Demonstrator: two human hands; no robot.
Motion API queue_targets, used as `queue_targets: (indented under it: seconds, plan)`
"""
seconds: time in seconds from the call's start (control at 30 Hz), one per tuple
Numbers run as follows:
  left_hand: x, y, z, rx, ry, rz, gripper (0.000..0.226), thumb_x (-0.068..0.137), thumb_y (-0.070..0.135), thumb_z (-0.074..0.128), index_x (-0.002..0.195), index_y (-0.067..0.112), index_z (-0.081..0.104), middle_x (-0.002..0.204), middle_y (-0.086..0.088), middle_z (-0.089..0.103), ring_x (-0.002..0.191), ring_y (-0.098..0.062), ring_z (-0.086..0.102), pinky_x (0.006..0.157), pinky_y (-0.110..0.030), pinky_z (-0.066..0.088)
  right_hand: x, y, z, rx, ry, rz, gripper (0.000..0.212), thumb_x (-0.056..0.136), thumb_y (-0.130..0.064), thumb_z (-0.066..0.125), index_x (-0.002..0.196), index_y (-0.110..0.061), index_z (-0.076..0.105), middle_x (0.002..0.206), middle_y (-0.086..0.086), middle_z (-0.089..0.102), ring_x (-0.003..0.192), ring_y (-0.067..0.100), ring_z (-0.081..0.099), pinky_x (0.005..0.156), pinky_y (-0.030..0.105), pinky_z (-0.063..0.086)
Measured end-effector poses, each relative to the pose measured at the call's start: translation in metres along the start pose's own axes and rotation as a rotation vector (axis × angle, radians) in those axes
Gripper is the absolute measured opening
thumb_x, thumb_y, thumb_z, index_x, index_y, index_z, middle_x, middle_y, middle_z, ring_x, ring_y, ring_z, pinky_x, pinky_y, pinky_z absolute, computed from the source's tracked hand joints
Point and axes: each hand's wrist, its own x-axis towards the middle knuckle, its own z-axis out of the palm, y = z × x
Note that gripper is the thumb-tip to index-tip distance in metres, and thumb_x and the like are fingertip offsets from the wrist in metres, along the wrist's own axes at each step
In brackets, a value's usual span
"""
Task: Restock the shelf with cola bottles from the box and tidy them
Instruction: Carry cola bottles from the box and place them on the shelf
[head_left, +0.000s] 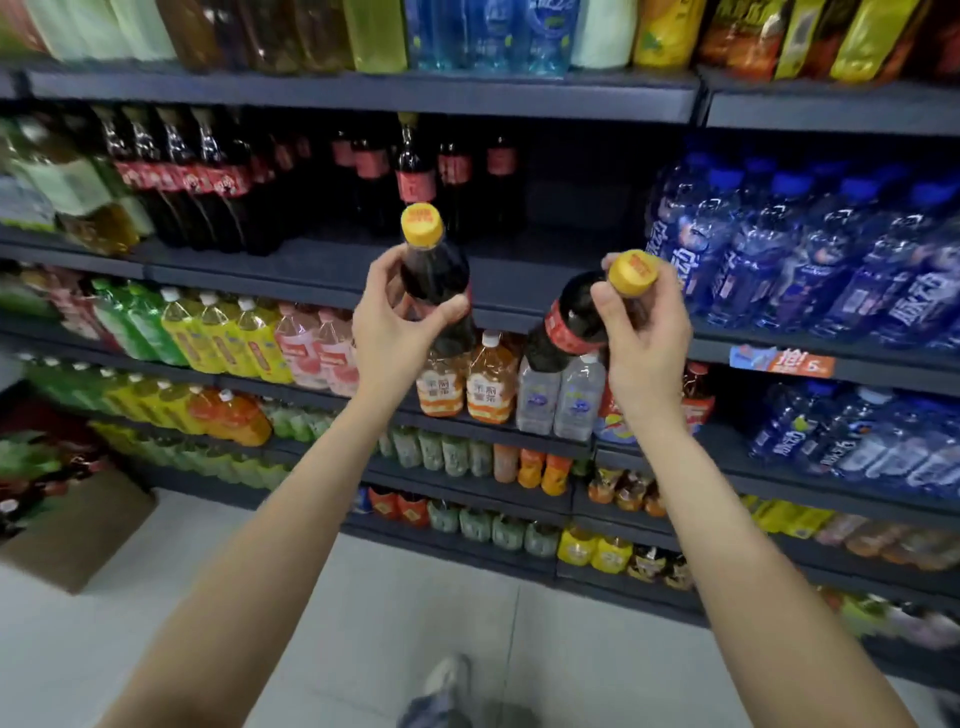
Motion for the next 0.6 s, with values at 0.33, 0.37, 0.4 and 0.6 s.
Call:
queue_targets:
  seconds: [0.33, 0.37, 0.4, 0.6]
  plan:
    - [0.178, -0.088, 0.063, -0.015, -0.094, 0.017, 0.089, 0.059, 0.070, 0.073, 0.133, 0.025, 0.050, 0.122, 0.003, 0.065, 0.113, -0.011, 0.061, 0.098, -0.038, 0.050, 0.125, 0.064, 0.115, -0.166, 0.040, -0.063, 0.014, 0.091, -0.024, 0.063, 0.101, -0.019, 0.054, 0.097, -0.003, 0.062, 0.092, 0.006, 0.059, 0.085, 0.017, 0.044]
    - [0.187, -0.094, 0.068, -0.009, -0.108, 0.022, 0.091, 0.059, 0.072, 0.072, 0.134, 0.025, 0.050, 0.122, 0.002, 0.065, 0.113, -0.011, 0.061, 0.098, -0.038, 0.050, 0.134, 0.069, 0.123, -0.180, 0.056, -0.051, 0.013, 0.090, -0.023, 0.063, 0.099, -0.019, 0.054, 0.094, -0.005, 0.061, 0.089, -0.001, 0.058, 0.082, 0.011, 0.042]
    - [0.194, -0.100, 0.072, 0.001, -0.118, 0.032, 0.091, 0.059, 0.071, 0.072, 0.134, 0.025, 0.050, 0.122, 0.002, 0.065, 0.113, -0.012, 0.061, 0.098, -0.039, 0.050, 0.142, 0.075, 0.129, -0.196, 0.074, -0.039, 0.013, 0.090, -0.022, 0.064, 0.097, -0.019, 0.054, 0.092, -0.007, 0.060, 0.085, -0.007, 0.056, 0.079, 0.007, 0.039]
    - [0.219, -0.126, 0.092, 0.068, -0.165, 0.063, 0.088, 0.064, 0.073, 0.065, 0.137, 0.026, 0.048, 0.122, 0.004, 0.065, 0.116, -0.013, 0.059, 0.100, -0.042, 0.047, 0.174, 0.104, 0.153, -0.256, 0.138, 0.036, 0.016, 0.091, -0.026, 0.062, 0.100, -0.014, 0.057, 0.099, 0.001, 0.065, 0.090, 0.006, 0.060, 0.082, 0.012, 0.043]
